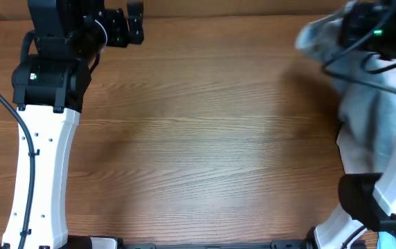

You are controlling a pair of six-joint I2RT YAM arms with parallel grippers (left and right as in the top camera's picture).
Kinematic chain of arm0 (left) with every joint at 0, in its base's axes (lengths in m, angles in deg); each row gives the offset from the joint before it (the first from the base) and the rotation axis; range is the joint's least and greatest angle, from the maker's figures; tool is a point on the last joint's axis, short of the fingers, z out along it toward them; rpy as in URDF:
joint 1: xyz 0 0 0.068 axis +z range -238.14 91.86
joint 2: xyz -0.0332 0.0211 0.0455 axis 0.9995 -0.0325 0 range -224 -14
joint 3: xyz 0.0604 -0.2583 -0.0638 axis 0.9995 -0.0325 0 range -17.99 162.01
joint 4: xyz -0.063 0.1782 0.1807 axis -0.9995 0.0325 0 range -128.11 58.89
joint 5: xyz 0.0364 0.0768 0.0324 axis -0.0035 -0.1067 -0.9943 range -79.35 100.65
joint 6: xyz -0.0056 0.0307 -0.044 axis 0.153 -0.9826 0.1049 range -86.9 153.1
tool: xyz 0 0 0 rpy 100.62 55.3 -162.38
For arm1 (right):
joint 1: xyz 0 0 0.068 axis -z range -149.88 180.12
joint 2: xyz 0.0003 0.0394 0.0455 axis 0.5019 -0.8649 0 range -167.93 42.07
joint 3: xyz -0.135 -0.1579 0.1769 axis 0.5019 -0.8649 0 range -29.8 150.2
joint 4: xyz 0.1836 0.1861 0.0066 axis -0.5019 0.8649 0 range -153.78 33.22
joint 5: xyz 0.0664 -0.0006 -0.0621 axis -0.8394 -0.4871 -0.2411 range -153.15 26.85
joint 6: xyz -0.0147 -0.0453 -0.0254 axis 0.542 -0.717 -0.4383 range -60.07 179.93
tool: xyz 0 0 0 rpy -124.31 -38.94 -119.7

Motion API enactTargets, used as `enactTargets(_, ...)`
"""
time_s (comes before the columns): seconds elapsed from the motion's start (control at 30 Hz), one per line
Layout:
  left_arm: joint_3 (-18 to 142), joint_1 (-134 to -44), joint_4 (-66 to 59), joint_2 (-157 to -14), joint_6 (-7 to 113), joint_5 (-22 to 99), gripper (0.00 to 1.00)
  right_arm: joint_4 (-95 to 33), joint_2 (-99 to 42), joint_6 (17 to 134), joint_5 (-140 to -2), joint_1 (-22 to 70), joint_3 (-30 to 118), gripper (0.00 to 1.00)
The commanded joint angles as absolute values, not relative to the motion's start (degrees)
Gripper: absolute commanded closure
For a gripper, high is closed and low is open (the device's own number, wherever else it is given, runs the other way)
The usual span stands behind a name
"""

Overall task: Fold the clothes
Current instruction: 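Grasp the light-blue denim shorts with the right gripper and drag them left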

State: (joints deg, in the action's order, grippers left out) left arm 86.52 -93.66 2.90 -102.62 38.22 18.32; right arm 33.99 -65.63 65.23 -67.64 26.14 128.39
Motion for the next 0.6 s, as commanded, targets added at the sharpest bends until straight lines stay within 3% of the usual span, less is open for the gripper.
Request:
enactTargets(0.0,87.2,-93.4,5.3,-101.7,35.4,17.4,0.0,32.8,-67.8,65.1,-71.7,20.0,125.4,0.96)
enactTargets(0.37,87.2,-91.7,6.7,-101.9,33.0,16.6,0.0,18.4,-75.1,67.7,-86.0,4.2,106.0,0.96)
enactTargets(0.57,87.2,-90.2,6.0,-103.1,32.9,16.6,0.0,19.8,-75.7,67.0,-94.0,-4.1,103.0,0.93)
